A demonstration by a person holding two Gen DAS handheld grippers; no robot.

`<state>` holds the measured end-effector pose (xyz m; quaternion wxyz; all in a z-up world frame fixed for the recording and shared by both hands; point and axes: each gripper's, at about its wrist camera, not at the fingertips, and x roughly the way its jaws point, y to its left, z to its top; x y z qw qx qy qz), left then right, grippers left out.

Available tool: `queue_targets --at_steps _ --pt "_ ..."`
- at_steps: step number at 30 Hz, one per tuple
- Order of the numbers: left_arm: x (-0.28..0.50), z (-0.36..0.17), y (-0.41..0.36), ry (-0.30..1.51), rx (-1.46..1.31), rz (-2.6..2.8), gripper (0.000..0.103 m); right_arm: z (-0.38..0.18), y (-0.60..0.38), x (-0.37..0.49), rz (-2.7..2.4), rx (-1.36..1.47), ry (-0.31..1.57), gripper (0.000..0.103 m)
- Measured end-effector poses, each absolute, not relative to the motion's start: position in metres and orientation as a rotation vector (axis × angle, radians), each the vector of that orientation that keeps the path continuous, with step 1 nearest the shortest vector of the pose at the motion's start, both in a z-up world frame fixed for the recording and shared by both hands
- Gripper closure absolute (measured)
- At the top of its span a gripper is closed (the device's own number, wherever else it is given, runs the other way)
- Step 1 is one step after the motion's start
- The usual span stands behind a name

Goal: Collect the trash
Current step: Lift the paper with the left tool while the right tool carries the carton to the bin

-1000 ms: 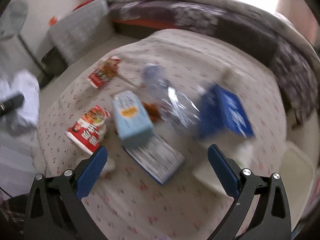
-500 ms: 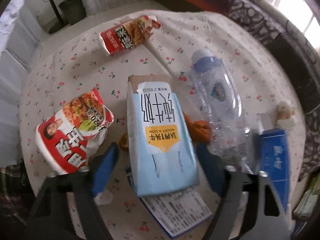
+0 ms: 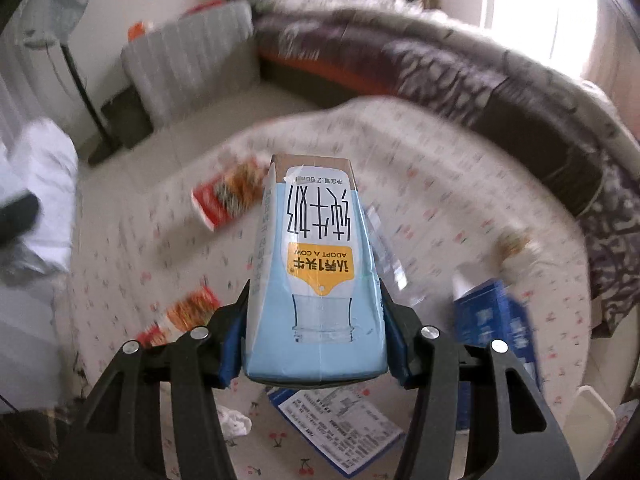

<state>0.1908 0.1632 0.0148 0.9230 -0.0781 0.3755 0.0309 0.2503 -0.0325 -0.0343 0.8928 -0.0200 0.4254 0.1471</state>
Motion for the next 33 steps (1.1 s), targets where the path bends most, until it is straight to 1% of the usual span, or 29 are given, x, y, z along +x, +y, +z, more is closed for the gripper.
queue_targets --at_steps 7,13,27,33 --pt "0.192 0.024 0.134 0.707 -0.164 0.031 0.043 0.002 -0.067 0.227 0.183 -0.007 0.752 0.048" --pt "0.192 0.025 0.101 0.683 -0.134 -0.008 0.043 0.012 -0.106 0.205 0.072 0.002 0.679 0.048" --pt "0.187 0.008 0.002 0.665 -0.013 -0.122 0.043 0.009 -0.213 0.157 -0.113 0.13 0.654 0.048" --pt "0.185 -0.003 -0.045 0.685 0.025 -0.192 0.043 0.003 -0.26 0.136 -0.175 0.204 0.706 0.047"
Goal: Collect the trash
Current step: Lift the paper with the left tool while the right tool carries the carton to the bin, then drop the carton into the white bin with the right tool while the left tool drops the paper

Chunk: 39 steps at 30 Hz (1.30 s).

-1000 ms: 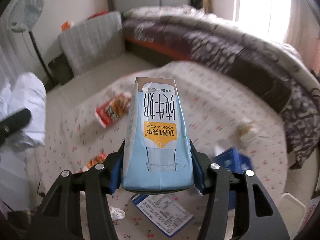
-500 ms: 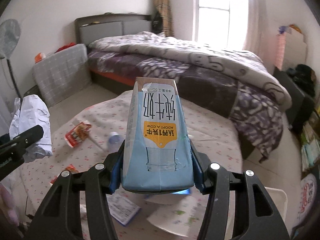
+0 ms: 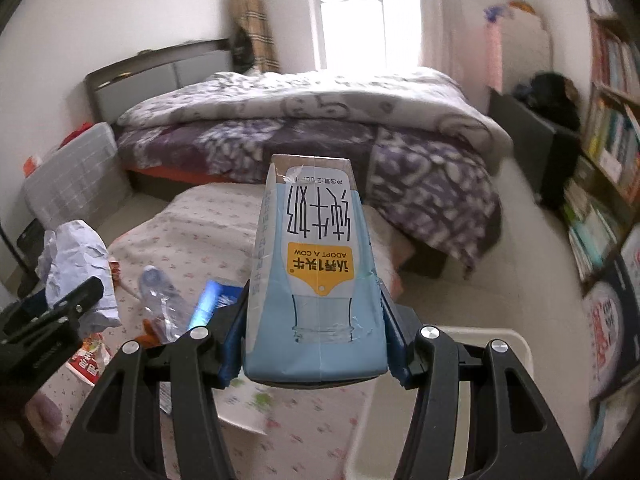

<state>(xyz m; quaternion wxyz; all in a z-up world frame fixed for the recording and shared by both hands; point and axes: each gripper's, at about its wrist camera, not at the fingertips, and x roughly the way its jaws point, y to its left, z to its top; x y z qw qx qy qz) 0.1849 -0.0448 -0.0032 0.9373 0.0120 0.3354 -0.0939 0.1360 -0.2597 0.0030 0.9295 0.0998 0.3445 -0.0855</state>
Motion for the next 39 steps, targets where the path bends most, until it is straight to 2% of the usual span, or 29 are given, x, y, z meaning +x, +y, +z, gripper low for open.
queue_targets --at_steps 12,14,17,30,34,36,37,39 --pt "0.171 -0.03 -0.131 0.787 0.026 -0.351 0.043 -0.008 -0.338 0.087 -0.259 0.316 0.77 0.045" --pt "0.168 -0.033 -0.142 0.8 0.027 -0.368 0.043 -0.005 -0.349 0.081 -0.286 0.329 0.754 0.036" --pt "0.161 -0.038 -0.164 0.82 0.042 -0.409 0.043 0.001 -0.369 0.07 -0.341 0.352 0.718 0.029" --pt "0.128 -0.051 -0.245 0.854 0.138 -0.561 0.042 0.009 -0.437 0.039 -0.501 0.467 0.658 0.02" --pt "0.123 -0.054 -0.261 0.869 0.14 -0.605 0.037 0.008 -0.449 0.036 -0.532 0.489 0.657 0.019" --pt "0.121 -0.054 -0.267 0.872 0.142 -0.615 0.03 0.006 -0.453 0.034 -0.541 0.493 0.661 0.019" --pt "0.121 -0.053 -0.268 0.87 0.143 -0.613 0.021 0.006 -0.453 0.034 -0.544 0.494 0.661 0.019" --pt "0.119 -0.051 -0.27 0.856 0.145 -0.609 0.017 0.006 -0.455 0.034 -0.552 0.49 0.659 0.018"
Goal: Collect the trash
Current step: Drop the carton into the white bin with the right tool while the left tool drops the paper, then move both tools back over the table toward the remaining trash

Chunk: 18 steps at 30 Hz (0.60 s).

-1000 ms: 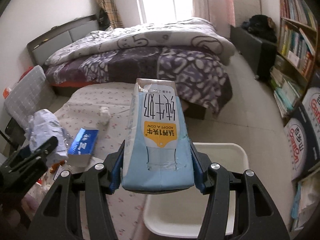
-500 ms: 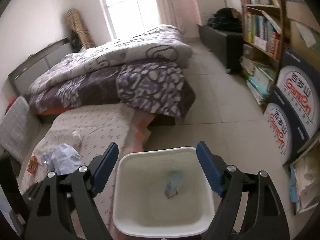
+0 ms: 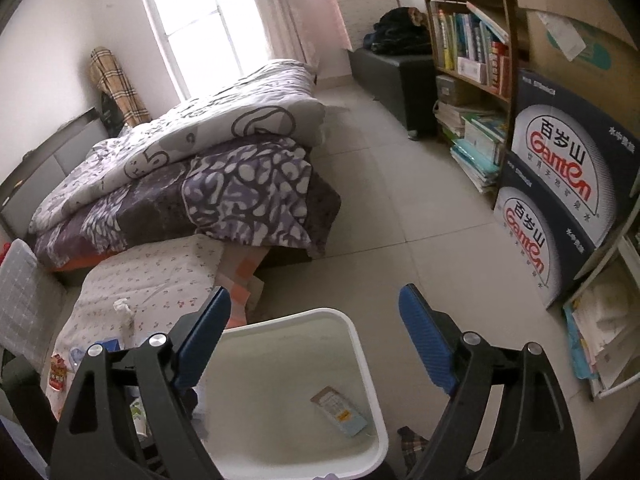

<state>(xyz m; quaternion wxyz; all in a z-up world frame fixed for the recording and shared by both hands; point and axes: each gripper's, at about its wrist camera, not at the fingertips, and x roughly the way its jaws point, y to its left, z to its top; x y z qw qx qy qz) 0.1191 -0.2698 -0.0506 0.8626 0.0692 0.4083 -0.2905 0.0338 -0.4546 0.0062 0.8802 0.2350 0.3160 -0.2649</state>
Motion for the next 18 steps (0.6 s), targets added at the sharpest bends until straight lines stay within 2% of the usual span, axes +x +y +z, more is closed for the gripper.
queue_targets --at_steps 4,18 --pt "0.117 -0.048 -0.269 0.85 0.149 -0.606 0.012 0.009 -0.452 0.033 -0.563 0.472 0.643 0.015" --pt "0.133 -0.038 -0.208 0.832 0.142 -0.448 0.008 0.011 -0.4 0.062 -0.477 0.385 0.677 0.01"
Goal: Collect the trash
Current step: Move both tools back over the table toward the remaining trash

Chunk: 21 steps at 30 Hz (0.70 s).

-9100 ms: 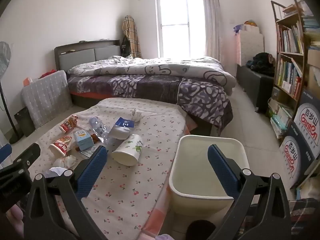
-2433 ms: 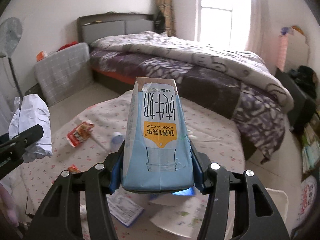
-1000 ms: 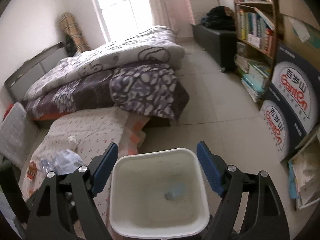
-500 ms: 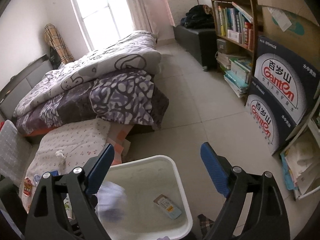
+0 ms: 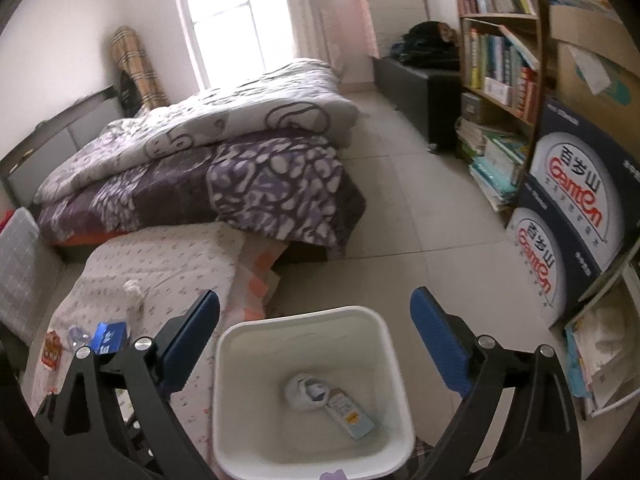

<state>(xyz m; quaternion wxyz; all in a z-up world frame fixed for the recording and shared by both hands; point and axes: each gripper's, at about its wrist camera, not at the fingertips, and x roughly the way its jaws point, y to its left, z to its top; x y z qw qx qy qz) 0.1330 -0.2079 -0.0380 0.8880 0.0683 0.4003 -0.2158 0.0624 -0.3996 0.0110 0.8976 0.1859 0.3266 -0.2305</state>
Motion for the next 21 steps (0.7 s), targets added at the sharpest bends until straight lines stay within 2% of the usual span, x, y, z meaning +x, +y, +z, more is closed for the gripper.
queue_targets --at_steps 15,21 --pt "0.164 -0.048 -0.078 0.895 0.082 -0.064 0.007 0.004 -0.304 0.115 -0.29 0.335 0.749 0.01" --pt "0.186 -0.06 -0.023 0.951 0.195 0.05 0.007 -0.006 -0.264 0.137 -0.226 0.3 0.791 0.01"
